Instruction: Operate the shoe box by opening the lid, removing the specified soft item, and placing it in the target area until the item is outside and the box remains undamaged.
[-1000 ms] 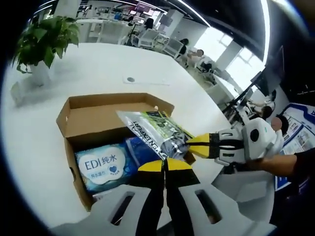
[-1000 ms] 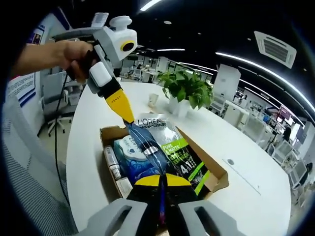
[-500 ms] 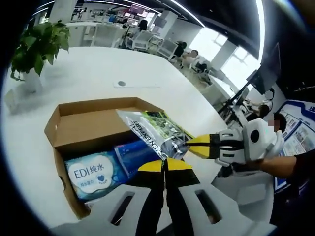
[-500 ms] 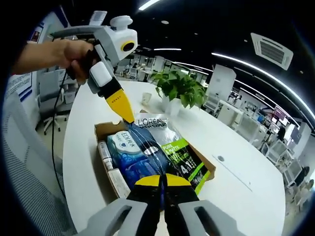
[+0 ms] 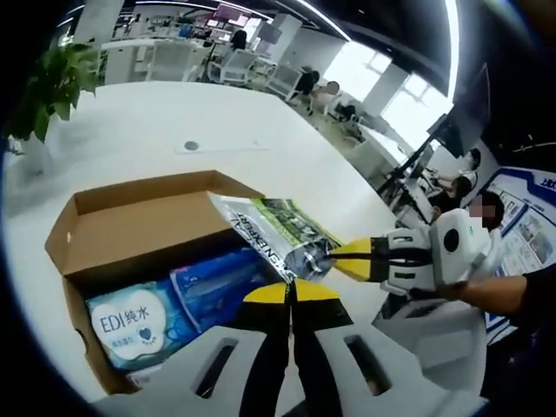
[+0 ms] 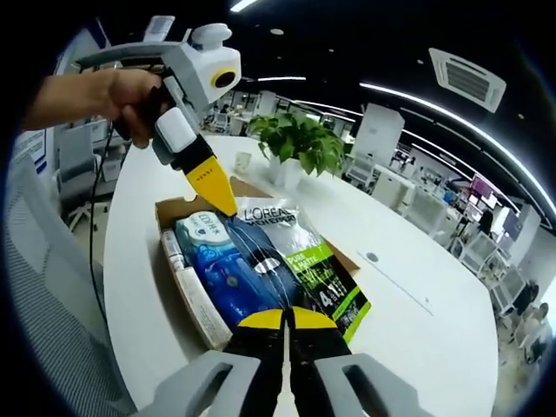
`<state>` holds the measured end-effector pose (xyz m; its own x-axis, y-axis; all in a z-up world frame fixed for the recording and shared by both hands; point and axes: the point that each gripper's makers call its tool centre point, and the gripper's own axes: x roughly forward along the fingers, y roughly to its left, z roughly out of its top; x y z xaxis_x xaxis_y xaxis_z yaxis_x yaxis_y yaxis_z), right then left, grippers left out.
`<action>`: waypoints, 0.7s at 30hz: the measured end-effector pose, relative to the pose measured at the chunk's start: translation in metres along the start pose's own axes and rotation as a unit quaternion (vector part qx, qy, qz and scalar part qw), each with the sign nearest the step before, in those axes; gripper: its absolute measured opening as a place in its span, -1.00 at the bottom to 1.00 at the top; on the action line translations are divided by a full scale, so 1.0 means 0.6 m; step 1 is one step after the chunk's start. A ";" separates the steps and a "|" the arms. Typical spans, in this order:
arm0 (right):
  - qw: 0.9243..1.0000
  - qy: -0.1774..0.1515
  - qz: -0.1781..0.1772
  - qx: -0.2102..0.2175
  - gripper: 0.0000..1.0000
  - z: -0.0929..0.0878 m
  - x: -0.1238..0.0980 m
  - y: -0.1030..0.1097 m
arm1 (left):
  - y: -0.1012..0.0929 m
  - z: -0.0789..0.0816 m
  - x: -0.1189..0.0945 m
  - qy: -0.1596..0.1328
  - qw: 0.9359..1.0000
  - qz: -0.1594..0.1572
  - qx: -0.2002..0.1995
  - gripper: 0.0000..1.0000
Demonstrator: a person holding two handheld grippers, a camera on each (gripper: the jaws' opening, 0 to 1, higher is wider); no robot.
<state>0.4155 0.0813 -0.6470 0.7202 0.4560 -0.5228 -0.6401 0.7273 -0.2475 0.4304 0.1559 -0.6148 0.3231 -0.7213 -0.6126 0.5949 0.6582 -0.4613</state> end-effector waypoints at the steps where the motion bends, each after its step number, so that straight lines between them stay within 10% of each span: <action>1: 1.000 0.001 -0.001 0.001 -1.00 -0.004 -0.002 -0.002 | -0.003 0.000 0.007 0.001 1.000 -0.002 0.000 -1.00; 21: 0.999 0.039 -0.028 0.010 -1.00 -0.103 -0.036 -0.051 | -0.048 -0.019 0.106 0.020 1.000 -0.013 0.005 -1.00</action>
<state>0.4029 0.0176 -0.6783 0.7306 0.3738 -0.5714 -0.5942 0.7603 -0.2625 0.4251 0.0937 -0.6477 0.2786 -0.7283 -0.6261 0.6100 0.6377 -0.4703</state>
